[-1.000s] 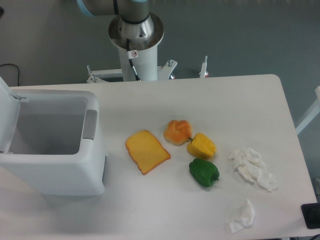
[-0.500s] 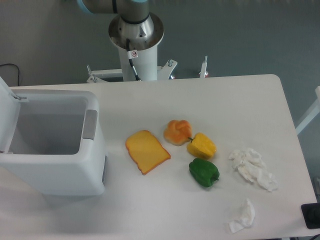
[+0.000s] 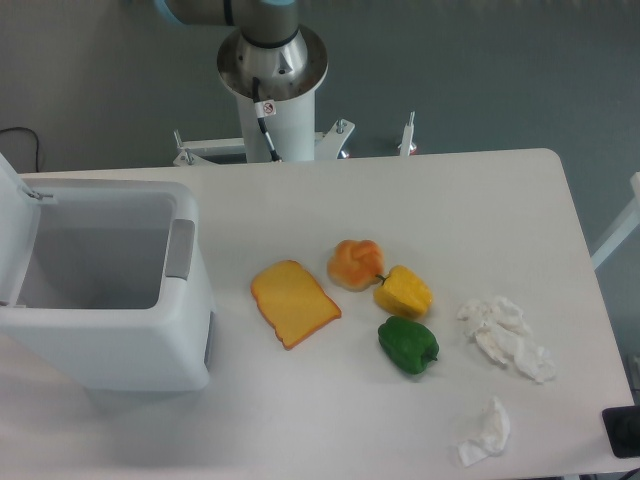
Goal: Close the trash can
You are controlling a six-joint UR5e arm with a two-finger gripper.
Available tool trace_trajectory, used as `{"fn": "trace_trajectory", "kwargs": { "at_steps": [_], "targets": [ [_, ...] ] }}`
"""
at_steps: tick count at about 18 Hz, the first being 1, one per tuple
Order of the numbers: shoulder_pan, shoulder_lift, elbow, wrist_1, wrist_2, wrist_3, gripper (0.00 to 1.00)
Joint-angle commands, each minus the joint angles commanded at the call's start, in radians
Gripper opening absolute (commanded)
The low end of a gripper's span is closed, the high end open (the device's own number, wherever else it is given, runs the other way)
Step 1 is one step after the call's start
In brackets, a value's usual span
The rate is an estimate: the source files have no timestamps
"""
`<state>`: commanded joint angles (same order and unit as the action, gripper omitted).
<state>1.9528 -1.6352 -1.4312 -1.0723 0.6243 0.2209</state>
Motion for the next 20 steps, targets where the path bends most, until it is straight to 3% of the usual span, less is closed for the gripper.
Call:
{"fn": "trace_trajectory", "kwargs": {
  "at_steps": [13, 20],
  "targets": [
    [0.005, 0.0, -0.023, 0.002, 0.08, 0.006, 1.0],
    [0.009, 0.02, -0.037, 0.003, 0.227, 0.009, 1.0]
  ]
}}
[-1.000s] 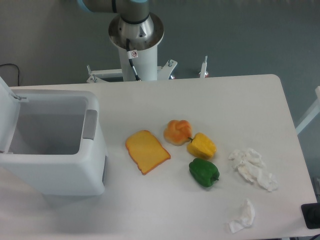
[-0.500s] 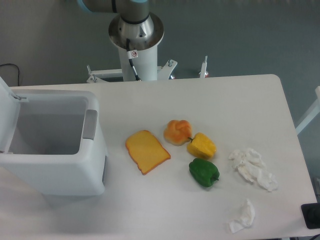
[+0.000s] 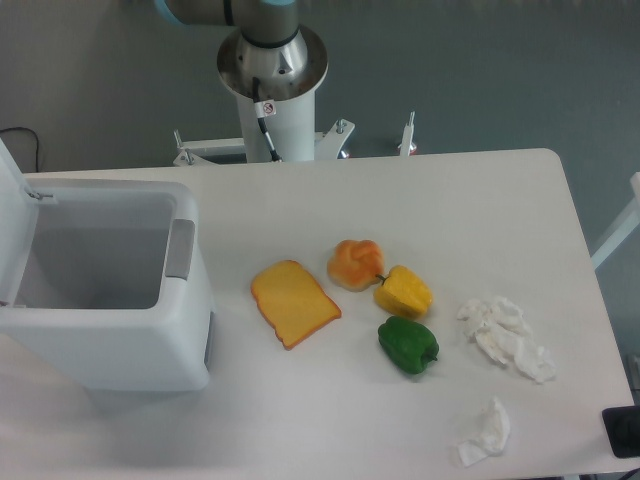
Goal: Close the trash can
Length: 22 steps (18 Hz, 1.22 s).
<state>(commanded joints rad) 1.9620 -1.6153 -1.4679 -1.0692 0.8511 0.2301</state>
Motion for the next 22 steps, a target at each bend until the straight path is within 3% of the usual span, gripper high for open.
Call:
{"fn": "trace_trajectory", "kwargs": {
  "at_steps": [10, 14, 22],
  "targets": [
    [0.054, 0.037, -0.029, -0.002, 0.13, 0.053, 1.0],
    [0.052, 0.048, -0.051, -0.002, 0.273, 0.12, 1.0],
    [0.084, 0.037, -0.068, -0.003, 0.279, 0.132, 1.0]
  ]
}}
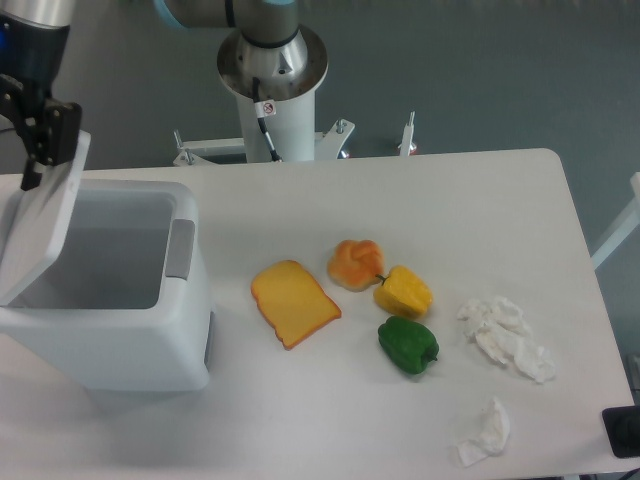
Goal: Close the trash can
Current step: 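Push the raised lid forward with the gripper to swing it down, then press the gripper down on the lid to shut it fully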
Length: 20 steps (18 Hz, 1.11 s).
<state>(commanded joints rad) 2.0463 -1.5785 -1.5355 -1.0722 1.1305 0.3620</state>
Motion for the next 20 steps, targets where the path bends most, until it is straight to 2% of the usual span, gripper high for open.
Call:
{"fn": "trace_trajectory", "kwargs": {
  "at_steps": [8, 20],
  "targets": [
    [0.046, 0.002, -0.038, 0.0, -0.002, 0.026, 1.0],
    [0.101, 0.002, -0.055, -0.003, 0.0, 0.025, 1.0]
  ]
}}
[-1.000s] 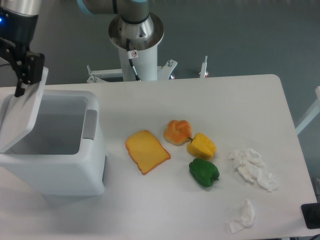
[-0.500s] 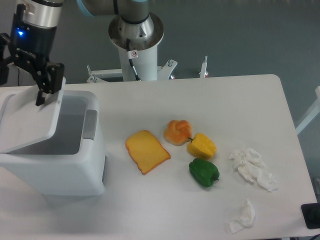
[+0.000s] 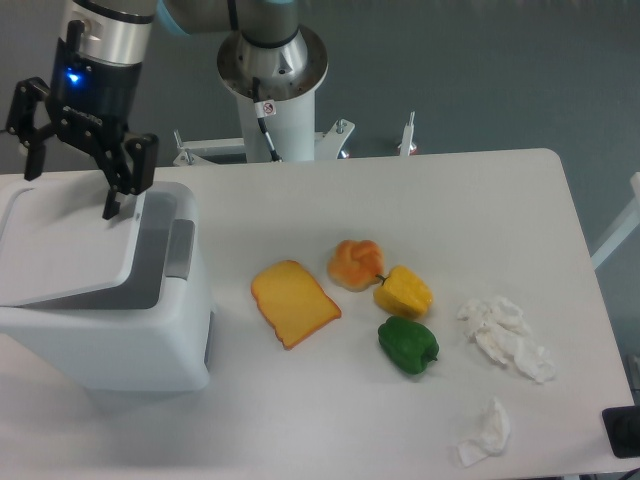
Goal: Close the trash can
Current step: 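Press the gripper down on the lid to shut it fully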
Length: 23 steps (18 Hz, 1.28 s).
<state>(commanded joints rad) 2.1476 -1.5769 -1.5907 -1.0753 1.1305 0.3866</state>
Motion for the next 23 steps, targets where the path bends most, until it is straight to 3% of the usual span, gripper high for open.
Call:
{"fn": "trace_trajectory", "kwargs": {
  "at_steps": [23],
  "targets": [
    [0.021, -0.049, -0.017, 0.0, 0.014, -0.002, 1.0]
  ]
}}
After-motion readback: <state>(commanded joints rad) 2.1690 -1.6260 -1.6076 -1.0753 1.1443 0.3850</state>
